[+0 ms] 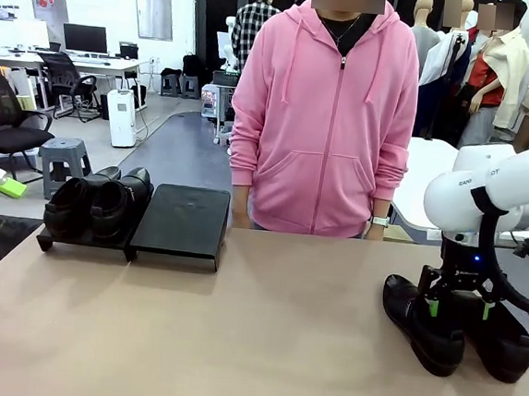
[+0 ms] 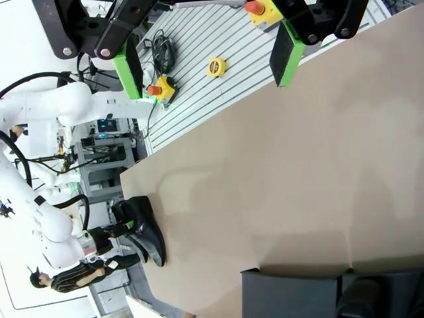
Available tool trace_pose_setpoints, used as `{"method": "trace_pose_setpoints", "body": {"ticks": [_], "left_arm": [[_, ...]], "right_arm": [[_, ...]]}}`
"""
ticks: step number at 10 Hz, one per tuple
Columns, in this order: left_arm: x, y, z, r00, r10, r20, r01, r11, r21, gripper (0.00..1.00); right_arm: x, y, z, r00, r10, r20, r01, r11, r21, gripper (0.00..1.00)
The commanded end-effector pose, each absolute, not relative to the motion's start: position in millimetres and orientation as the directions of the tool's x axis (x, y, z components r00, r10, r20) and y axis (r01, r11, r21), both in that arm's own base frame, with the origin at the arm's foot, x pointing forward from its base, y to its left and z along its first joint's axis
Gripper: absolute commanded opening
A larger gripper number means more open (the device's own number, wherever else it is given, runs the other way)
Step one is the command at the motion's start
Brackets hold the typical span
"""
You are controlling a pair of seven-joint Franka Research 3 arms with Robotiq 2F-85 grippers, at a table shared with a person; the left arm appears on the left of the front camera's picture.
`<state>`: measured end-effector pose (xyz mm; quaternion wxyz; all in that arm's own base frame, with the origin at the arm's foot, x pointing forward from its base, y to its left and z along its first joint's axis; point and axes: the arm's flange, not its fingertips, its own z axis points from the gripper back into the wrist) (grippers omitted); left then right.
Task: Organize the shoes by placing them on the stand.
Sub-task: Pick up one Shoe and place it in the middle of the table.
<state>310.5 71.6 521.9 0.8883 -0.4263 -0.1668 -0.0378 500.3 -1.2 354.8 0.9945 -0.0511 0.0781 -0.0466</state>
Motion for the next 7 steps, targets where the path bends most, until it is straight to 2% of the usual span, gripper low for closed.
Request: {"method": "trace_pose_setpoints", "body": {"ticks": [1,3,4,5,7], "left_arm": [[308.1,72.2,521.1,0.941,0.071,0.332,0.215,0.633,-0.744,1.0],[308.1,72.2,521.1,0.941,0.071,0.332,0.215,0.633,-0.744,1.0],[308.1,72.2,521.1,0.941,0.071,0.332,0.215,0.633,-0.744,1.0],[308.1,72.2,521.1,0.941,0.071,0.332,0.215,0.633,-0.744,1.0],[308.1,72.2,521.1,0.941,0.071,0.332,0.215,0.633,-0.744,1.0]], "right_arm": [[501.7,-1.1,358.7,0.982,-0.083,-0.168,0.067,0.993,-0.1,1.0],[505.0,0.5,354.2,0.977,-0.107,-0.185,0.089,0.991,-0.102,1.0],[505.1,1.1,352.1,0.975,-0.108,-0.194,0.087,0.99,-0.112,0.41],[504.4,3.9,351.0,0.974,-0.096,-0.206,0.074,0.991,-0.115,0.0],[504.3,6.2,349.9,0.972,-0.095,-0.214,0.073,0.992,-0.106,0.0]]}}
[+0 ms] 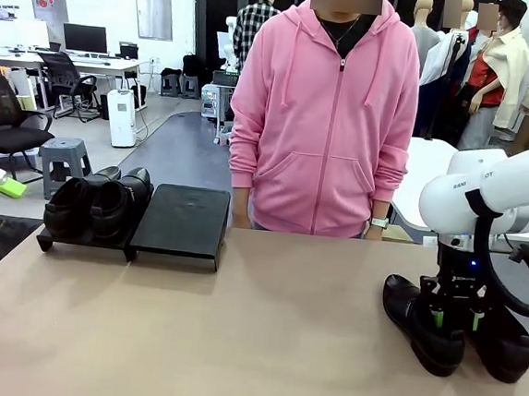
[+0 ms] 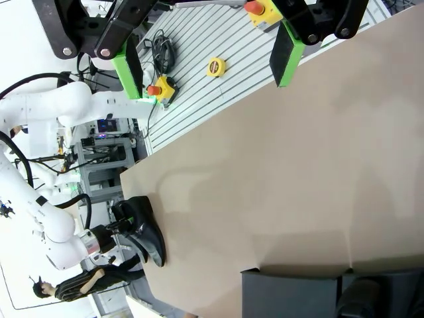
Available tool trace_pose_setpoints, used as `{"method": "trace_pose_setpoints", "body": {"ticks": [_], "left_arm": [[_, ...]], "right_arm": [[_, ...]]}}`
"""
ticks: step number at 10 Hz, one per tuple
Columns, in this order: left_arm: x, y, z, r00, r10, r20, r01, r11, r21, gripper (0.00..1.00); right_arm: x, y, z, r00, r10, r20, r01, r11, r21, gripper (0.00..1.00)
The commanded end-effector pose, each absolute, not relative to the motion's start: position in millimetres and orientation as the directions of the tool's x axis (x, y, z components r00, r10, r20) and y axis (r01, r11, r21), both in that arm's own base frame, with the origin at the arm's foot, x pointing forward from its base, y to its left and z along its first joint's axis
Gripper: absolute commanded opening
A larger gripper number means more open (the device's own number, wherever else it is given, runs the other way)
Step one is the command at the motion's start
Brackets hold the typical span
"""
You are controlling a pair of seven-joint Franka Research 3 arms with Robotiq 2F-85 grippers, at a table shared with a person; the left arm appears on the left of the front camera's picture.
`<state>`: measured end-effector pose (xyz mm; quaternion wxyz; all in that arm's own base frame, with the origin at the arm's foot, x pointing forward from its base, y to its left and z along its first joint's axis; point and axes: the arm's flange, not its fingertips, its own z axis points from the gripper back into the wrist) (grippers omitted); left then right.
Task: Organize the shoes by placing them on the stand.
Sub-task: Pick up one Shoe and place it in the middle of the table.
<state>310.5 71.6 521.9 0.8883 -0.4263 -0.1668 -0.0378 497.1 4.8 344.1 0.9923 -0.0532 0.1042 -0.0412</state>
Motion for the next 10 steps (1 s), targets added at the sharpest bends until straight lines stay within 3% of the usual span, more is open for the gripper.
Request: {"method": "trace_pose_setpoints", "body": {"ticks": [1,8,10], "left_arm": [[308.1,72.2,521.1,0.941,0.071,0.332,0.215,0.633,-0.744,1.0],[308.1,72.2,521.1,0.941,0.071,0.332,0.215,0.633,-0.744,1.0],[308.1,72.2,521.1,0.941,0.071,0.332,0.215,0.633,-0.744,1.0]], "right_arm": [[503.5,7.7,349.0,0.971,-0.085,-0.222,0.065,0.993,-0.095,0.0],[496.4,10.7,354.8,0.973,-0.046,-0.227,0.027,0.996,-0.086,0.0],[459.5,10.2,407.3,0.992,0.002,-0.127,-0.003,1.0,-0.009,0.0]]}}
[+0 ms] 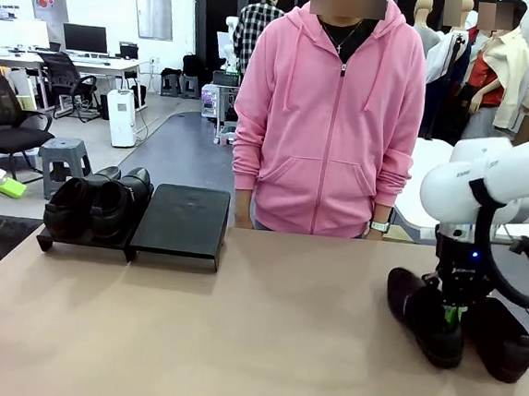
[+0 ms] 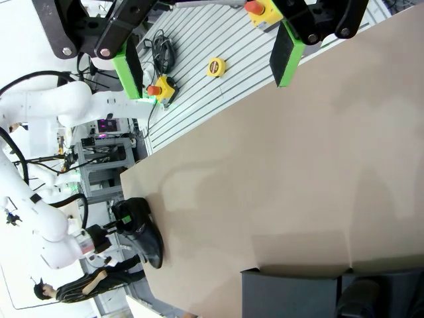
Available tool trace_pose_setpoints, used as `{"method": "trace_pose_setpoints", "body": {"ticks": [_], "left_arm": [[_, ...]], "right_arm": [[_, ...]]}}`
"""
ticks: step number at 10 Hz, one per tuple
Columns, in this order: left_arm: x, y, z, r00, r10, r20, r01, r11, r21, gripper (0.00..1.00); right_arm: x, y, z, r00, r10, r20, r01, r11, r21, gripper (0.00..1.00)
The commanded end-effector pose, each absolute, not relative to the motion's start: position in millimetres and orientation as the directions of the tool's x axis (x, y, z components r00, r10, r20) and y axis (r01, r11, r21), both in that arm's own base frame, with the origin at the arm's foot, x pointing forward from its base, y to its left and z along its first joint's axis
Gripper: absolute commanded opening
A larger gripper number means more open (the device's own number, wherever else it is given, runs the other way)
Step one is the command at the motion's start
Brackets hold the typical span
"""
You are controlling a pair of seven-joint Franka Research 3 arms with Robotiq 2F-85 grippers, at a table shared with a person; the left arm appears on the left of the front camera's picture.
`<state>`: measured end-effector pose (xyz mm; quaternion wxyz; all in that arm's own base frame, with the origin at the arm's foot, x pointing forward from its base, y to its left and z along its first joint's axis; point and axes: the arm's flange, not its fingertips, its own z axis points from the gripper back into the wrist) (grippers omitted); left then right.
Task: Organize the shoes by placing them on the stand.
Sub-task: Pick up one Shoe and place it in the middle of the table.
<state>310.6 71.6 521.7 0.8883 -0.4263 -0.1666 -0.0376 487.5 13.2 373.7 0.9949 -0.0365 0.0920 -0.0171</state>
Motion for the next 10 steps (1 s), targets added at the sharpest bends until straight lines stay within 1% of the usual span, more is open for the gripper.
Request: {"method": "trace_pose_setpoints", "body": {"ticks": [1,2,3,4,5,6,7,8,9,10], "left_arm": [[308.1,72.2,521.1,0.941,0.071,0.332,0.215,0.633,-0.744,1.0],[308.1,72.2,521.1,0.941,0.071,0.332,0.215,0.633,-0.744,1.0],[308.1,72.2,521.1,0.941,0.071,0.332,0.215,0.633,-0.744,1.0],[308.1,72.2,521.1,0.941,0.071,0.332,0.215,0.633,-0.744,1.0],[308.1,72.2,521.1,0.941,0.071,0.332,0.215,0.633,-0.744,1.0],[308.1,72.2,521.1,0.941,0.071,0.332,0.215,0.633,-0.744,1.0],[308.1,72.2,521.1,0.941,0.071,0.332,0.215,0.633,-0.744,1.0],[308.1,72.2,521.1,0.941,0.071,0.332,0.215,0.633,-0.744,1.0],[308.1,72.2,521.1,0.941,0.071,0.332,0.215,0.633,-0.744,1.0],[308.1,72.2,521.1,0.941,0.071,0.332,0.215,0.633,-0.744,1.0]], "right_arm": [[418.9,14.0,446.7,0.995,-0.073,-0.062,0.076,0.996,0.047,0.0],[362.7,22.0,477.7,0.99,-0.135,0.05,0.13,0.987,0.099,0.0],[329.2,24.9,483.3,0.986,-0.149,0.074,0.143,0.986,0.084,0.0],[313.3,25.8,480.1,0.978,-0.189,0.093,0.178,0.977,0.116,0.0],[309.1,27.5,475.9,0.973,-0.218,0.073,0.205,0.967,0.154,0.0],[318.0,24.0,475.8,0.948,-0.301,0.105,0.278,0.941,0.193,0.0],[317.5,23.5,482.5,0.983,-0.172,0.065,0.163,0.98,0.117,0.0],[317.5,23.5,482.5,0.983,-0.172,0.065,0.163,0.98,0.117,0.0],[309.2,23.8,487.6,0.972,-0.222,0.08,0.21,0.968,0.138,0.0],[317.6,45.2,472.9,0.976,-0.215,0.04,0.211,0.974,0.088,0.0]]}}
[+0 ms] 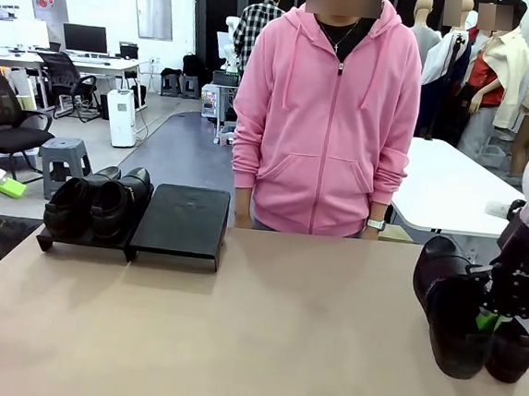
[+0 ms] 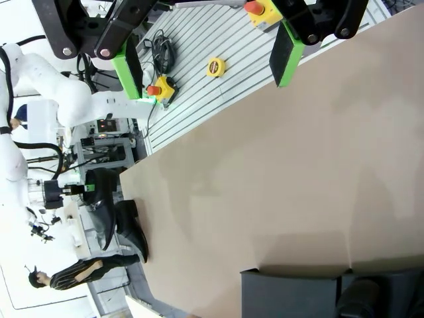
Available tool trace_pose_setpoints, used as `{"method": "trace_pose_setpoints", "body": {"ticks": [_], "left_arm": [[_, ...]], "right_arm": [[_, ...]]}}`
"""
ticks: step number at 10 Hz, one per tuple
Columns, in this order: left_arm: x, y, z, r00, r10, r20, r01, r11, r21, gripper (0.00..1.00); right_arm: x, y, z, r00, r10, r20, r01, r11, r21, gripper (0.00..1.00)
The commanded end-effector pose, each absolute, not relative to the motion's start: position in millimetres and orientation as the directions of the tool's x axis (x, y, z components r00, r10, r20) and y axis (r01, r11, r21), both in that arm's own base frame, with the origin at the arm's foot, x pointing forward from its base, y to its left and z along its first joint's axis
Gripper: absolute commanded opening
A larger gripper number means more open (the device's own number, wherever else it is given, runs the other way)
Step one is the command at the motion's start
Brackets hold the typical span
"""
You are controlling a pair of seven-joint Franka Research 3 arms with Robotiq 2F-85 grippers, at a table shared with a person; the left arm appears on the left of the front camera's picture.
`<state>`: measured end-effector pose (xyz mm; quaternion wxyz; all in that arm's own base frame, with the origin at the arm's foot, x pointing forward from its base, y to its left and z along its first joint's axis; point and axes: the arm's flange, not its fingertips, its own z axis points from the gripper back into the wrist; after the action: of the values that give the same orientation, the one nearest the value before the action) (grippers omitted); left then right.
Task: Organize the shoes by placing them on the stand.
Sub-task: Pick up one Shoe and place it in the middle of the table.
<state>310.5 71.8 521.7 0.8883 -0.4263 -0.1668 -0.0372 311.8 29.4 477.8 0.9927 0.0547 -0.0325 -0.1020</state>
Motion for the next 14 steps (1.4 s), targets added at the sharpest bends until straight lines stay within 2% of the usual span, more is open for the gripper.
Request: {"method": "trace_pose_setpoints", "body": {"ticks": [1,3,4,5,7,9,10,11,12,14], "left_arm": [[308.1,72.2,521.1,0.941,0.071,0.332,0.215,0.633,-0.744,1.0],[308.1,72.2,521.1,0.941,0.071,0.332,0.215,0.633,-0.744,1.0],[308.1,72.2,521.1,0.941,0.071,0.332,0.215,0.633,-0.744,1.0],[308.1,72.2,521.1,0.941,0.071,0.332,0.215,0.633,-0.744,1.0],[308.1,72.2,521.1,0.941,0.071,0.332,0.215,0.633,-0.744,1.0],[308.1,72.2,521.1,0.941,0.071,0.332,0.215,0.633,-0.744,1.0],[308.1,72.2,521.1,0.941,0.071,0.332,0.215,0.633,-0.744,1.0],[308.1,72.2,521.1,0.941,0.071,0.332,0.215,0.633,-0.744,1.0],[308.1,72.2,521.1,0.941,0.071,0.332,0.215,0.633,-0.744,1.0],[308.1,72.2,521.1,0.941,0.071,0.332,0.215,0.633,-0.744,1.0]], "right_arm": [[315.4,88.7,473.3,0.977,-0.196,0.088,0.182,0.973,0.14,0.0],[294.1,172.4,475.3,0.99,-0.082,0.119,0.044,0.956,0.29,0.0],[290.4,214.6,467.6,0.991,-0.09,0.094,0.057,0.95,0.308,0.0],[295.9,257.9,453.3,0.975,-0.205,0.085,0.172,0.94,0.294,0.0],[302.6,308.2,428.4,0.987,-0.159,0.023,0.145,0.942,0.303,0.0],[313.7,337.4,404.1,0.972,-0.233,-0.026,0.228,0.912,0.342,0.0],[322.9,341.3,390.1,0.979,-0.204,0.027,0.183,0.923,0.338,0.0],[330.9,345.0,378.1,0.988,-0.153,-0.016,0.15,0.933,0.328,0.0],[339.9,347.1,364.9,0.994,-0.106,-0.004,0.101,0.943,0.318,0.0],[354.6,348.4,346.5,0.995,-0.103,-0.002,0.099,0.951,0.292,0.0]]}}
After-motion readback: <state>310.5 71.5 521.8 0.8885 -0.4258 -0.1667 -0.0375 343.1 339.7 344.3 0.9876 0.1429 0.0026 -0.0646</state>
